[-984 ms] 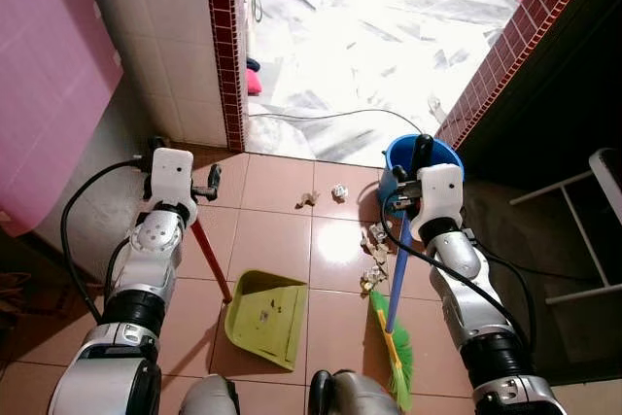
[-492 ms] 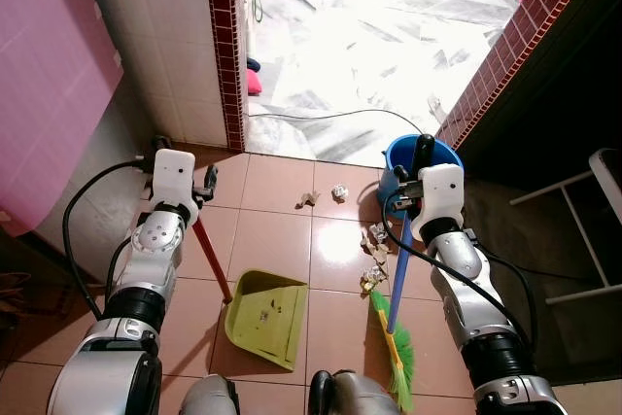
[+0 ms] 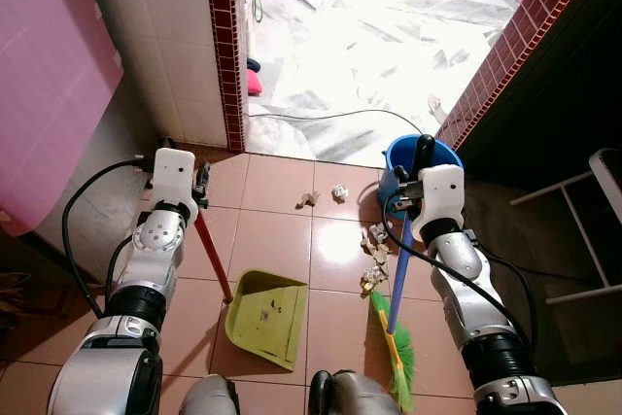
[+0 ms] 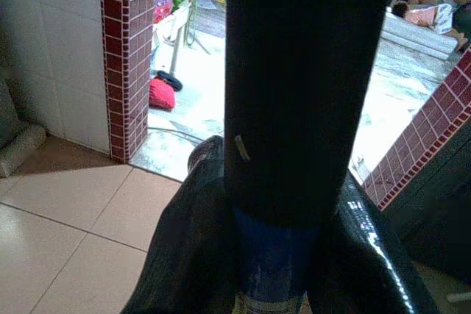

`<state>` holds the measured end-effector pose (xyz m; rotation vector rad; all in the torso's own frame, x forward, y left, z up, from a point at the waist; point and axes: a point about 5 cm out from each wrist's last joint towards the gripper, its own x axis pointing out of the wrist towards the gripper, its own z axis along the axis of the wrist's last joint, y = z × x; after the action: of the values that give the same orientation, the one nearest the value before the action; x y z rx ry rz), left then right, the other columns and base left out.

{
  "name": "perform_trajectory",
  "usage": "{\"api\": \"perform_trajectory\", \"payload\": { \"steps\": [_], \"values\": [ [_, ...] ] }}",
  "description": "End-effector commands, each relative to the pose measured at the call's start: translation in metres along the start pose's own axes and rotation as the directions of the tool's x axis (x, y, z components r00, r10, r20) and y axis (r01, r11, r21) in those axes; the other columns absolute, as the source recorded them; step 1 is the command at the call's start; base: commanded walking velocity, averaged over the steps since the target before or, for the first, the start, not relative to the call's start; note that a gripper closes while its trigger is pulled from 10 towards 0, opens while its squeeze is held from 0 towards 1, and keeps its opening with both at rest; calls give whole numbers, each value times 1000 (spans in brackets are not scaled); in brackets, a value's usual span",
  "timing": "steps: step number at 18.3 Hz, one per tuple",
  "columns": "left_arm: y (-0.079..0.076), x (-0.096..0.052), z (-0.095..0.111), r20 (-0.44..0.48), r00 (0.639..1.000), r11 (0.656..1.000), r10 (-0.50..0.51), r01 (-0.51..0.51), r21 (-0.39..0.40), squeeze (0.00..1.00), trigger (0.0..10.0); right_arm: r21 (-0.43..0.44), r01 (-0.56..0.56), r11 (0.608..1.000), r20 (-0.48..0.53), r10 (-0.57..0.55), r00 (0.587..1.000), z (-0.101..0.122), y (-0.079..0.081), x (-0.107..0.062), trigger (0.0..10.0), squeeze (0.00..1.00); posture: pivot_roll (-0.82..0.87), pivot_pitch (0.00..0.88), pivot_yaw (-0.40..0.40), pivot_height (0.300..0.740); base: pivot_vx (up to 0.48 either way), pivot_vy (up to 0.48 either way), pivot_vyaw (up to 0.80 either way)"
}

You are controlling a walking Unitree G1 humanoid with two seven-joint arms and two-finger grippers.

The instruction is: Sweep floor

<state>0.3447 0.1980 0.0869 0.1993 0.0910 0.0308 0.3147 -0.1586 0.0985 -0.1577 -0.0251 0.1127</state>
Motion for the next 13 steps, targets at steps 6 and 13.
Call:
{"api": "perform_trajectory", "payload": {
  "steps": [6,13],
  "values": [
    [-7,-9,-15,-41,991,991,129,-130,-18,0,0,-16,16,1000,12,-16,1000,1,-6,-2,10000,0,-64,82,-78,740,0,0,0],
    [0,-12,-20,-100,942,945,320,-325,-39,0,0,-16,16,1000,14,-16,1000,1,-6,-1,10000,0,-62,76,-75,740,0,0,0]
  ]
}}
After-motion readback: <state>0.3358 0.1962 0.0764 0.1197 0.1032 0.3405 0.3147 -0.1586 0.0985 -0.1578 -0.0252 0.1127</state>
